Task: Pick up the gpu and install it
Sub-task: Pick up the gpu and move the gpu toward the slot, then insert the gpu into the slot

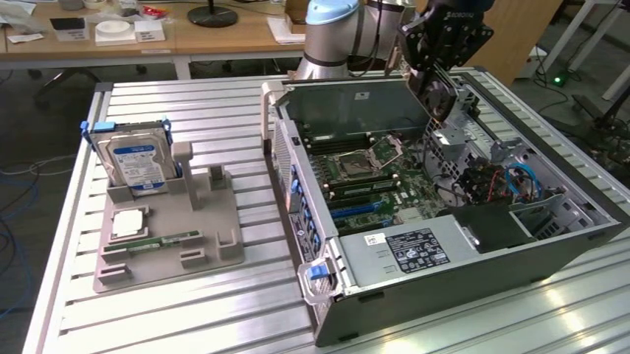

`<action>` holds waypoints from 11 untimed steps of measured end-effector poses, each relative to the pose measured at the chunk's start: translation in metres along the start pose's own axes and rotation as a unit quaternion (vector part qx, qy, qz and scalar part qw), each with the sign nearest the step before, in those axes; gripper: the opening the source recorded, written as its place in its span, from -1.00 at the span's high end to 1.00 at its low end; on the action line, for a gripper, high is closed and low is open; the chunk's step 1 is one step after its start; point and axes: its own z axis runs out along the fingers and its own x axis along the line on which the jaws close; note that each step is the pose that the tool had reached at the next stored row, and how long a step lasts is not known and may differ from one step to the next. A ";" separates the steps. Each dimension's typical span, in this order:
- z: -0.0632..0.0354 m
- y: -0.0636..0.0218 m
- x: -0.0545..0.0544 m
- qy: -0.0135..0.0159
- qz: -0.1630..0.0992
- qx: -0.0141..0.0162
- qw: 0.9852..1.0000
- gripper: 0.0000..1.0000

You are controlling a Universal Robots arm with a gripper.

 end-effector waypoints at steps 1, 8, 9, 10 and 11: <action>0.0000 0.0000 0.000 0.000 0.000 0.000 1.000 0.44; 0.0000 0.0000 0.000 0.000 0.000 0.000 1.000 0.44; 0.0000 0.0000 0.000 0.000 0.000 0.000 1.000 0.44; 0.0000 0.0000 0.000 0.000 0.000 0.000 1.000 0.44; 0.0000 0.0000 0.000 0.000 0.000 0.000 1.000 0.44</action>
